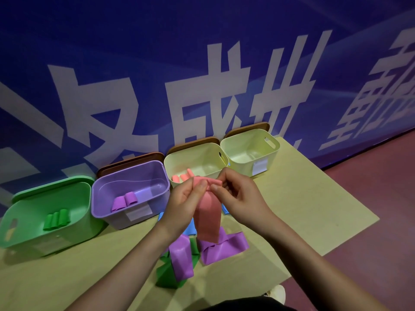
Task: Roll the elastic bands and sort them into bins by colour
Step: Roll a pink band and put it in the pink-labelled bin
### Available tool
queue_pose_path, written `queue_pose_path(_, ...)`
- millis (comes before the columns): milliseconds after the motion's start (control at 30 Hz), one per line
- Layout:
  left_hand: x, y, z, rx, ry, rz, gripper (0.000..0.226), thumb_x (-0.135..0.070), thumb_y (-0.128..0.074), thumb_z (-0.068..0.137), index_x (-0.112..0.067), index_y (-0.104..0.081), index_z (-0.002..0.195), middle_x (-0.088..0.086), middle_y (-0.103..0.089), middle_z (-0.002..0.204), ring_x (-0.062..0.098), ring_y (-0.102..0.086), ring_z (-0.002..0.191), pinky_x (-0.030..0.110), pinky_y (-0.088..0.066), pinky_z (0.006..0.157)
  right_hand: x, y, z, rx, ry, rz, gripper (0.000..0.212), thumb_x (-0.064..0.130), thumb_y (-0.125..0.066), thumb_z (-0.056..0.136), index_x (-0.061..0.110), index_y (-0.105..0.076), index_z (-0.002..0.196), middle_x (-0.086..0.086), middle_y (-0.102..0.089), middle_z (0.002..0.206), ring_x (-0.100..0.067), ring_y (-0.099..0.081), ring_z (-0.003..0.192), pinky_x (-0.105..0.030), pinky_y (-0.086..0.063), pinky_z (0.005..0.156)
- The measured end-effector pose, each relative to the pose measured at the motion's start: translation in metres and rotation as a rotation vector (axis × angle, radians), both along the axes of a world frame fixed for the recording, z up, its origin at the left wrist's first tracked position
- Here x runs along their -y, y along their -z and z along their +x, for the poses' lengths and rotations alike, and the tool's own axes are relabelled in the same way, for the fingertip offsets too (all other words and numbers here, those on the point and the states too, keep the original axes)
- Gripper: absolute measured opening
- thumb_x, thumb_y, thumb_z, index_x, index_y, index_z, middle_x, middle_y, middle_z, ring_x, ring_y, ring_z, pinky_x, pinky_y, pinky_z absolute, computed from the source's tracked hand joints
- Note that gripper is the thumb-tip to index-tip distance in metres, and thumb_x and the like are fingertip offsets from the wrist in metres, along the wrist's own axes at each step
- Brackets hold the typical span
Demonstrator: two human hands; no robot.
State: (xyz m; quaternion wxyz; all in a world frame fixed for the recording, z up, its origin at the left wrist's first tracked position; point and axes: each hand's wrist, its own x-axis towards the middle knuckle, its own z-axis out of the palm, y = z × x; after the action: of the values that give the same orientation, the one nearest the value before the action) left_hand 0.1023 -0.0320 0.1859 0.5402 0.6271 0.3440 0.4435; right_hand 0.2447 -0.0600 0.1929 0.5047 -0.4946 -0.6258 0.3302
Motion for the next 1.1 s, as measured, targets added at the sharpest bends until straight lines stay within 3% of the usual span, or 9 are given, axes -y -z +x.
queue_pose_path(167, -0.001, 0.006, 0.002, 0.043, 0.026, -0.044, 0.028, -0.022, -0.047, 0.089, -0.023, -0.075, 0.090, -0.007, -0.074, 0.096, 0.010, -0.067, 0.098, 0.020, -0.050, 0.087, 0.003, 0.005, 0.007, -0.031, 0.008, 0.010, 0.021, 0.022, -0.061, 0.085, 0.004, -0.056, 0.074, 0.013, -0.045, 0.057, -0.003, -0.037, 0.056, -0.016, -0.032, 0.053)
queue_pose_path(300, 0.001, 0.004, 0.010, 0.167, 0.022, -0.243, 0.021, -0.031, -0.058, 0.088, -0.027, -0.078, 0.086, 0.000, -0.074, 0.096, 0.012, -0.067, 0.094, 0.023, -0.052, 0.082, 0.001, 0.008, 0.005, -0.060, 0.065, 0.044, 0.012, 0.017, -0.060, 0.086, 0.008, -0.068, 0.088, -0.002, -0.064, 0.077, -0.012, -0.056, 0.070, -0.026, -0.046, 0.063)
queue_pose_path(533, -0.005, 0.006, 0.012, 0.291, -0.017, -0.453, 0.035, -0.033, -0.049, 0.088, -0.010, -0.074, 0.095, 0.009, -0.071, 0.097, 0.016, -0.065, 0.091, 0.029, -0.051, 0.080, -0.006, 0.016, 0.022, 0.324, 0.063, 0.306, 0.034, 0.001, -0.059, 0.086, 0.016, -0.069, 0.115, -0.007, -0.062, 0.093, -0.015, -0.060, 0.086, -0.029, -0.049, 0.074)
queue_pose_path(600, -0.004, 0.010, 0.013, 0.233, -0.029, -0.382, 0.026, -0.023, -0.048, 0.093, -0.008, -0.069, 0.099, 0.005, -0.072, 0.094, 0.013, -0.064, 0.088, 0.023, -0.051, 0.076, -0.006, 0.013, 0.024, 0.274, -0.009, 0.260, 0.044, -0.006, -0.052, 0.083, 0.017, -0.067, 0.117, -0.007, -0.062, 0.099, -0.014, -0.059, 0.094, -0.027, -0.049, 0.080)
queue_pose_path(700, -0.002, 0.017, 0.015, 0.105, -0.076, -0.276, 0.027, -0.017, -0.046, 0.099, -0.025, -0.069, 0.089, -0.006, -0.070, 0.087, 0.010, -0.060, 0.083, 0.028, -0.046, 0.074, -0.002, 0.005, 0.022, 0.056, -0.091, 0.057, 0.050, -0.003, -0.044, 0.080, 0.020, -0.062, 0.120, -0.003, -0.061, 0.106, -0.007, -0.057, 0.101, -0.016, -0.044, 0.086)
queue_pose_path(800, -0.004, 0.019, 0.014, 0.026, -0.089, -0.177, 0.016, -0.022, -0.051, 0.097, -0.023, -0.064, 0.088, -0.003, -0.063, 0.085, 0.015, -0.056, 0.083, 0.035, -0.043, 0.078, -0.001, 0.004, 0.017, -0.087, 0.030, -0.098, 0.029, 0.009, -0.059, 0.090, 0.023, -0.064, 0.115, 0.005, -0.064, 0.092, -0.001, -0.057, 0.083, -0.015, -0.045, 0.076)
queue_pose_path(900, -0.004, 0.017, 0.013, 0.014, -0.092, -0.128, 0.016, -0.025, -0.053, 0.094, -0.011, -0.061, 0.095, 0.003, -0.060, 0.085, 0.015, -0.053, 0.082, 0.035, -0.042, 0.075, -0.003, 0.009, 0.015, 0.012, 0.084, -0.080, 0.006, 0.024, -0.068, 0.084, 0.029, -0.069, 0.086, 0.004, -0.064, 0.072, -0.009, -0.054, 0.067, -0.025, -0.044, 0.063)
queue_pose_path(1000, -0.002, 0.016, 0.014, 0.052, -0.126, -0.229, 0.015, -0.023, -0.053, 0.096, -0.021, -0.068, 0.092, 0.000, -0.067, 0.089, 0.017, -0.060, 0.087, 0.036, -0.046, 0.078, -0.004, 0.012, 0.013, -0.046, 0.088, -0.063, 0.008, 0.024, -0.065, 0.082, 0.021, -0.071, 0.084, 0.000, -0.065, 0.070, -0.011, -0.056, 0.065, -0.034, -0.047, 0.062)
queue_pose_path(1100, -0.002, 0.015, 0.017, 0.101, -0.136, -0.349, 0.023, -0.040, -0.057, 0.084, -0.024, -0.073, 0.088, 0.004, -0.072, 0.097, 0.020, -0.065, 0.094, 0.038, -0.048, 0.088, -0.004, 0.012, 0.009, -0.146, 0.084, -0.077, 0.015, 0.025, -0.065, 0.080, 0.017, -0.072, 0.092, -0.010, -0.066, 0.073, -0.014, -0.056, 0.063, -0.034, -0.047, 0.059)
